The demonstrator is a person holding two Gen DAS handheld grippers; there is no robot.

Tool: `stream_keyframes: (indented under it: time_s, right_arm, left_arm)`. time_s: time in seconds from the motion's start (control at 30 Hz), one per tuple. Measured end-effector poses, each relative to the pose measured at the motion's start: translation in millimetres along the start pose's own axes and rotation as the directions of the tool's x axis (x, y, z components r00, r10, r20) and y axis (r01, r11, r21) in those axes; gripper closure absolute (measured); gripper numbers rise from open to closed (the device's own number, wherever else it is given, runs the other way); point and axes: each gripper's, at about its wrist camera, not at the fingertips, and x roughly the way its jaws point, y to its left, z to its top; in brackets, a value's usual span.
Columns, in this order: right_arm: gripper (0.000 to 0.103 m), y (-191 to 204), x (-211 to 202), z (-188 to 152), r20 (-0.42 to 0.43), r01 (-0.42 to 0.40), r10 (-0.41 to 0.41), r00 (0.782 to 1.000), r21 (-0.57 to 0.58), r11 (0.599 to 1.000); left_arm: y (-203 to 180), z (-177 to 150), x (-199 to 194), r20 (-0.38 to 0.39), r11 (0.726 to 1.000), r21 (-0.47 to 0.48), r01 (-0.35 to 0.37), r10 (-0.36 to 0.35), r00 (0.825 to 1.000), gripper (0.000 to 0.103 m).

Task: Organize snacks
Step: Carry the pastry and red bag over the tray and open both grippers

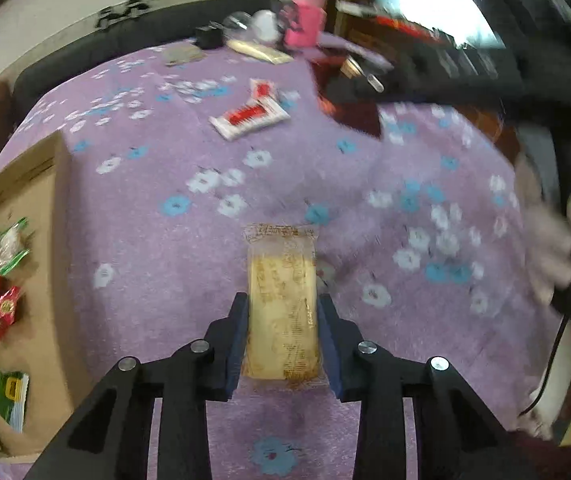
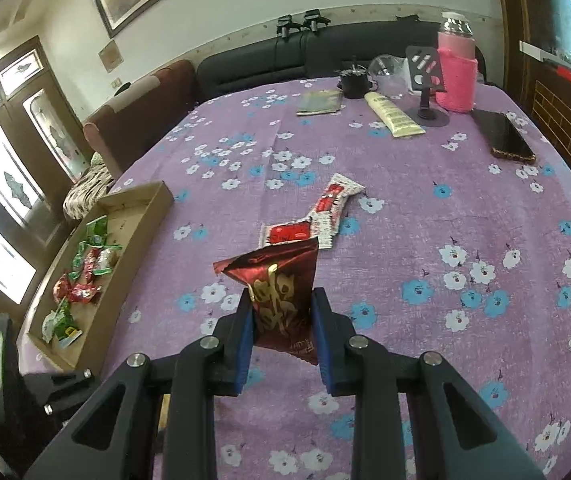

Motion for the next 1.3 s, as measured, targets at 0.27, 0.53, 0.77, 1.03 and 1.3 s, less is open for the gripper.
stream_keyframes:
  time_s: [0.27,0.53,0.77,1.03,1.3]
  right_arm:
    - [0.077,39.7,-0.6,10.1,-0.005,-0.076,0.076,0.997,-0.061,0.995]
    - [0.077,112.2,20.7,36.5,-0.035,-0.168,0.164,0.986,-0.152,0.974]
    - [0.077,183.3,68.0,59.2,-0.102,-0.221,0.203,0.974,-0.216,0.951]
    - [0.077,230.8,142.1,74.4,-0.171,-0.142,0.09,0.981,-0.317,0.938]
    - [0.076,239.0,194.0,76.3,-0.23,-0.125,0.052,0.972,-0.316,0.94]
  left_arm:
    - [86.1,6.8,-67.3,0.172,0.969,-0.239,0.069,-0.028,0.985,0.068]
    - [164.5,10.0,-101.4,0.189,0.931,-0.361,-0.052,0.128,0.974,0.068]
    - [190.0,0.7,-69.5,0.136,0.903,-0.43,-0.014,0.081,0.987,0.068]
    - [196.0,-10.7,-40.6,0.081,0.882,-0.471,0.009,0.032,0.996,0.068]
    - [201.6,-17.9,-47.0,0.102,0.867,-0.497,0.04,0.012,0.995,0.054]
